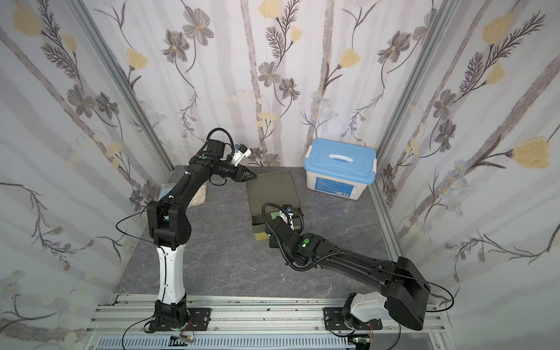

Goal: Take the sponge out of the drawer
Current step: Open the drawer in the storage box.

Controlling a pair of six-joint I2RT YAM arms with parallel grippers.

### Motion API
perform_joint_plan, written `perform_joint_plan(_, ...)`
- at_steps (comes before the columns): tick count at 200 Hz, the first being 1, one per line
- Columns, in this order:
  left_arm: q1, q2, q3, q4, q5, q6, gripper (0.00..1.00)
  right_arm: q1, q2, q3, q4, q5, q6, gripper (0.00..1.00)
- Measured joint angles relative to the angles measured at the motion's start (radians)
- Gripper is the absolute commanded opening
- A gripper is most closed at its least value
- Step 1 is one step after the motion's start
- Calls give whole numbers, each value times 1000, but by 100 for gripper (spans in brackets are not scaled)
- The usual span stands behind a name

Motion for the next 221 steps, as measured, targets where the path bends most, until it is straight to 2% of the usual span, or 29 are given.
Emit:
perform_joint_plan(73,0,0,0,3,-3,0,37,129,-107,-87,-71,105,113,21)
perform_joint_plan(164,-2,-8,-4,3,-22,-1,36,209,-115,-96,-125,181,204,22)
perform_joint_plan(183,-2,-13,-9,4,-25,-7,36,214,-113,-95,-128,189,211,31)
perform_joint_plan(194,-2,-14,-10,4,-27,-7,36,217,-113,-91,-138,190,215,53)
perform_joint_plan(198,-2,-14,-10,4,-27,-8,36,218,-113,-89,-143,190,215,58)
perform_joint_plan(221,-2,-14,-12,7,-26,-16,36,220,-106,-67,-208,188,206,67)
